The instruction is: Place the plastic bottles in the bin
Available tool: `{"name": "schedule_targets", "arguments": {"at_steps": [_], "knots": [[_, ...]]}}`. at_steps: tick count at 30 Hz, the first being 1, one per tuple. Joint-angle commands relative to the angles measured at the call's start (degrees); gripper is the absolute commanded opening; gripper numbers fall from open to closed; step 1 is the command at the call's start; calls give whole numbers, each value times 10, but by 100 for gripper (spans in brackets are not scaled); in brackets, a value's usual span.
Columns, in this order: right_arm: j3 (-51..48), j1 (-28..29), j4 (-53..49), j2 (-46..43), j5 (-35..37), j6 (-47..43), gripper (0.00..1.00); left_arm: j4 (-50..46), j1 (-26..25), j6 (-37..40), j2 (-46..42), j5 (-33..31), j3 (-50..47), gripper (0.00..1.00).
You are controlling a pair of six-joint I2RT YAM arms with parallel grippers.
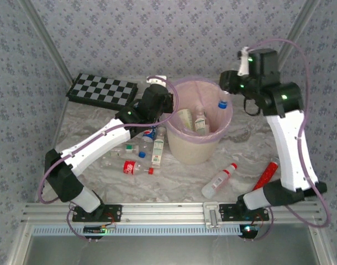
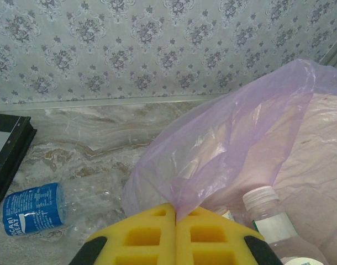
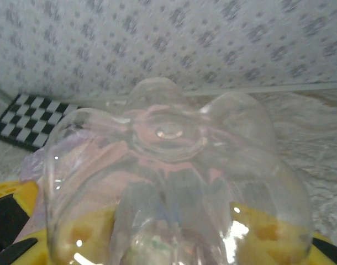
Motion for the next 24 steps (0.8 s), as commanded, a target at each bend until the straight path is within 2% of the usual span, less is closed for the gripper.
{"name": "schedule_targets", "arguments": {"at_steps": [1,9,16,24], "knots": [[22,43,-81,53,18,-2,2,-7,2,-8,-14,2,-14,0],[-6,91,-121,121,41,-6,0,-1,2,-19,-33,-6,-30,0],[-70,96,-117,150,25,-10,0,0,2,-17,-42,-13,-35,0],[-151,103,-99,177,-9,-12,5,4,3,-20,-47,-22,-37,0]]}}
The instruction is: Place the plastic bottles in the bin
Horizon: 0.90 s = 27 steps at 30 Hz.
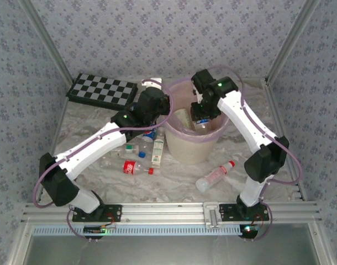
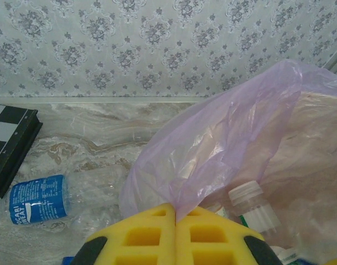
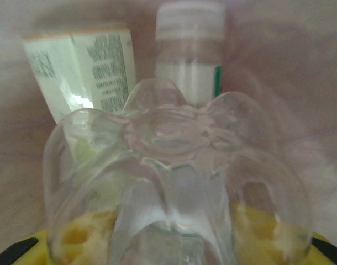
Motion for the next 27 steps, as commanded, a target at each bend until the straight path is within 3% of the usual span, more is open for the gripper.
{"name": "schedule_targets", "arguments": {"at_steps": [1,6,21,23,27], "knots": [[-36,0,7,11,-13,-9,6,-7,3,1,-11,-11,3,0],[-78,3,49,40,-18,-16,8,-14,3,-4,-10,-16,2,0],[-96,23,66,25,-7,-9,76,-17,2,-14,-10,-19,3,0],[-80,24,60,9,-3,-12,97,-19,2,-12,-8,-19,6,0],[-31,31,50,-29,-12,-13,100,-16,2,-11,-6,-18,4,0]]}}
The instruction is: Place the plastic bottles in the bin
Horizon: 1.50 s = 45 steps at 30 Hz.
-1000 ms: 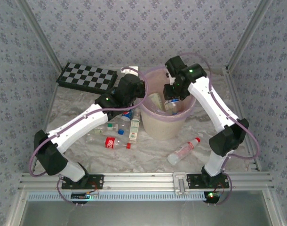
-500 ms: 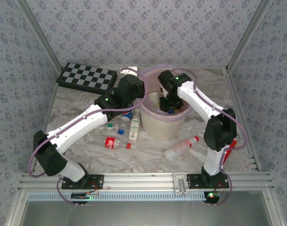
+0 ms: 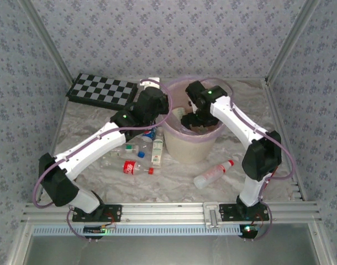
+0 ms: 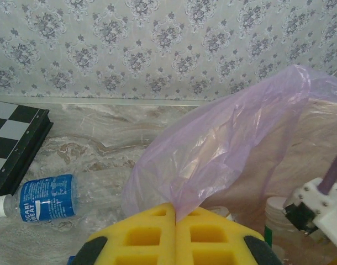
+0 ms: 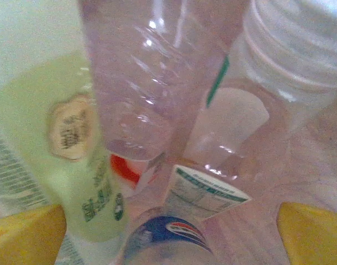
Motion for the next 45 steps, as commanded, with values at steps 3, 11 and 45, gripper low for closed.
{"name": "schedule_targets", "arguments": {"at_steps": [3,11,45], "knots": [[106,15,-27,-51,-27,0,100,-14,-1,-1,0,0,8,0],[162,-5,-10,-138,-87,23,100,-15,0,2,4,3,16,0],[-610,-253,104,-494,-177,546,95,-12,-1,8,12,6,20,0]]}}
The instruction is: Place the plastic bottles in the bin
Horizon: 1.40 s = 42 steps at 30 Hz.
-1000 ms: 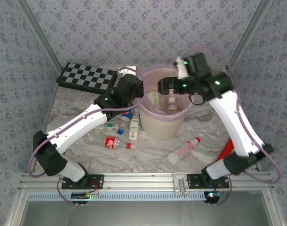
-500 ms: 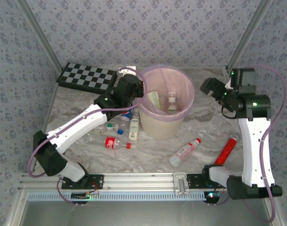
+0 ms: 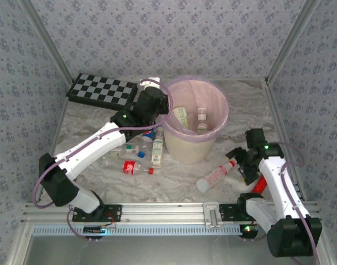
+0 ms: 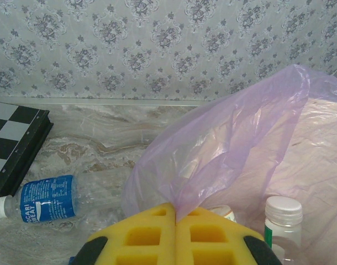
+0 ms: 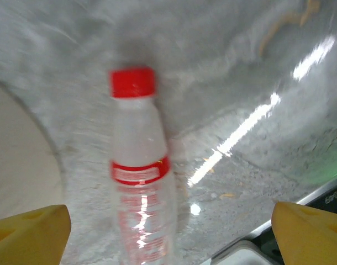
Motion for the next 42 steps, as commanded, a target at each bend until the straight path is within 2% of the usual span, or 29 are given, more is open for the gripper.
{"name": "schedule_targets", "arguments": {"at_steps": [1,4,7,10,16,20,23,28,32,36,42], "knots": [[-48,48,67,-6,-54,97,95,-12,0,5,11,5,21,0],[-76,118,108,7,-45,144,95,-12,0,5,14,6,22,0],[-93,160,143,29,-34,162,96,-10,0,1,19,11,21,0],[-106,169,172,40,-13,164,96,-12,0,-1,19,12,21,0],[-127,170,236,64,-20,172,94,-12,-1,-1,20,11,22,0],[-119,177,236,64,-7,177,92,-15,0,-5,24,16,22,0],[-109,175,220,59,8,175,84,-16,-1,-4,28,14,24,0],[-105,168,206,57,13,166,60,-15,-1,-5,36,19,25,0],[-98,159,191,52,19,159,56,-21,0,-3,39,19,30,0],[-70,137,169,54,43,115,55,-22,0,-2,38,20,33,0],[-21,71,174,73,92,-92,48,-23,1,-4,31,25,25,0]]}}
